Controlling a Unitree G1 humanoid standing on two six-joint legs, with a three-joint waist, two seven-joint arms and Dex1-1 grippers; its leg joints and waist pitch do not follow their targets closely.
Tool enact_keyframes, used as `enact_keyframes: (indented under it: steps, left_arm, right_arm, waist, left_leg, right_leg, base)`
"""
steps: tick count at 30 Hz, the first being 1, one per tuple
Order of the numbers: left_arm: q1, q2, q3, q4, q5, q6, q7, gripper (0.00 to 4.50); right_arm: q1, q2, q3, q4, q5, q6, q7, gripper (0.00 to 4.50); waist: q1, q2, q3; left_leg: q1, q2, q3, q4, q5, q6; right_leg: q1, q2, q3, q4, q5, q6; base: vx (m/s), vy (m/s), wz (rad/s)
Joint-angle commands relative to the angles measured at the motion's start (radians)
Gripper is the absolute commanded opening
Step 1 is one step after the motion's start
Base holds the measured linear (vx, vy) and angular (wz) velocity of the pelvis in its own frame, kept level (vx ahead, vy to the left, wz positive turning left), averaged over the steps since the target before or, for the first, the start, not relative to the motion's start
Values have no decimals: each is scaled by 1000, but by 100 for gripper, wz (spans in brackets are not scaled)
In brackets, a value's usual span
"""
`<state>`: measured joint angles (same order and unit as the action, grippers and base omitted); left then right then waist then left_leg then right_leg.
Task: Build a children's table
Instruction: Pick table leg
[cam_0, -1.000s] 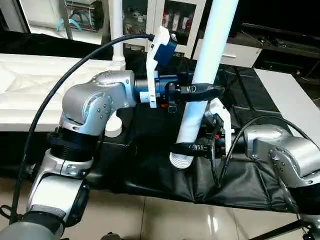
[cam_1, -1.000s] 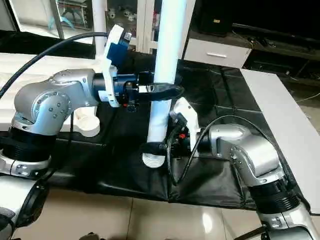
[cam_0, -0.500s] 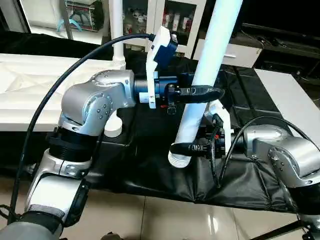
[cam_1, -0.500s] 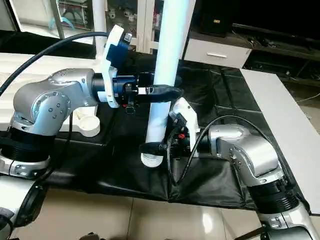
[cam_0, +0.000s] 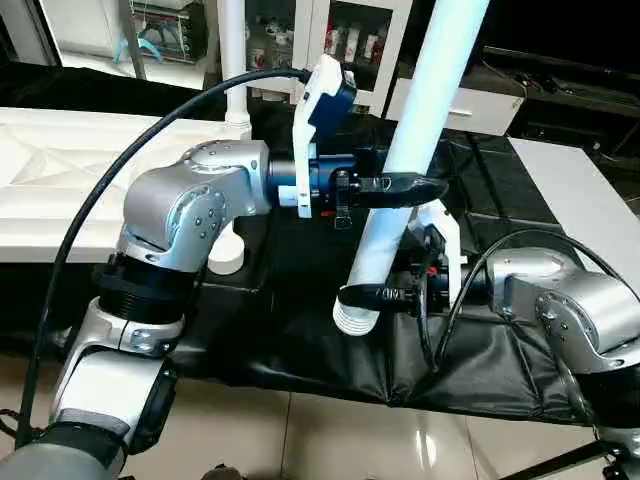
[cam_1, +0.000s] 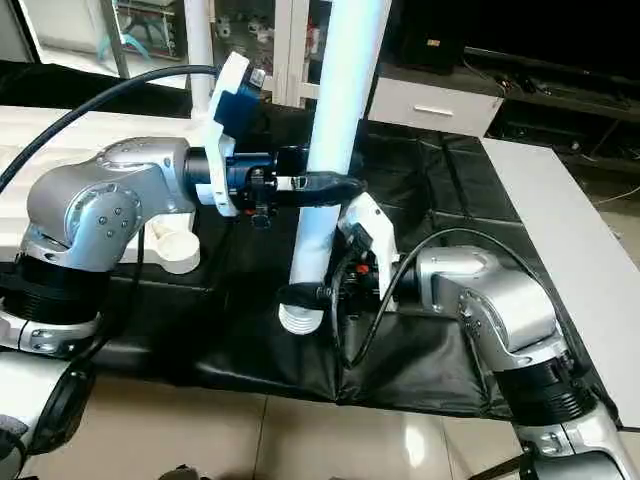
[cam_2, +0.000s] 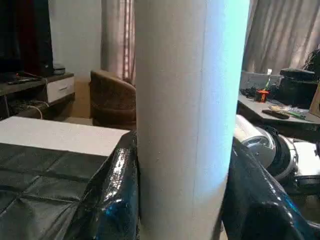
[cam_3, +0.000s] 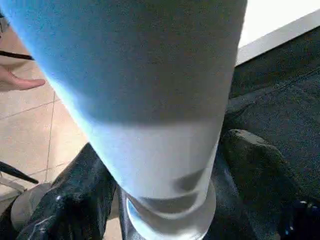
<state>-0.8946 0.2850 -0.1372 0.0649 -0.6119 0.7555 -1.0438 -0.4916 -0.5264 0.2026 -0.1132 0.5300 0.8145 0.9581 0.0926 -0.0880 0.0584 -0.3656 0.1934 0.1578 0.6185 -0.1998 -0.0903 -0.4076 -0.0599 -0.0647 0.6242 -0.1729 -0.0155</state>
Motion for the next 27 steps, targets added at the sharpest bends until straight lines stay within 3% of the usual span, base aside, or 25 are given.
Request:
enact_keyframes:
  steps: [1, 5, 18, 22, 24, 27]
  left_arm:
    - [-9, -13, -24, -6, 4, -4, -16, 177]
    - [-10, -13, -26, -9, 2, -1, -17, 177]
    - [-20, -14, -15, 1, 5, -7, -11, 177]
    - [-17, -9, -15, -3, 6, -6, -14, 177]
    - [-21, -12, -4, 4, -10, 32, 2, 233]
    - [-21, -6, 6, 3, -25, 68, 7, 256]
  right_arm:
    - [-21, -1, -14, -5, -5, -11, -4, 342]
    - [-20, 1, -12, -8, 2, -6, 3, 342]
    - [-20, 4, -12, -3, 9, 1, 13, 222]
    - [-20, 5, -14, -4, 10, 1, 13, 208]
    - [-20, 5, -16, -3, 11, 0, 11, 204]
    - [-17, 7, -26, -5, 14, 0, 3, 200]
  waist:
    - [3, 11, -68]
    - [3, 9, -69]
    - [4, 10, -69]
    - [3, 10, -69]
    - [3, 11, -69]
    - [4, 19, -69]
  left_leg:
    - [5, 34, -1, -74, -88, -15]
    - [4, 33, -1, -73, -88, -13]
    - [4, 34, -1, -74, -88, -13]
    - [5, 34, -1, -73, -88, -13]
    - [5, 33, -1, -74, -94, -14]
    - [6, 33, -2, -74, -102, -20]
  right_leg:
    - [64, -76, 49, -65, -185, -183]
    - [65, -76, 49, -65, -179, -185]
    - [65, -77, 49, -65, -185, -183]
    - [64, -76, 49, -64, -174, -187]
    - [64, -76, 48, -65, -179, -188]
    - [63, -76, 48, -65, -187, -189]
  base:
    - [0, 0, 0]
    - [0, 0, 0]
    - [0, 0, 0]
    - [0, 0, 0]
    - [0, 0, 0]
    - [0, 0, 0]
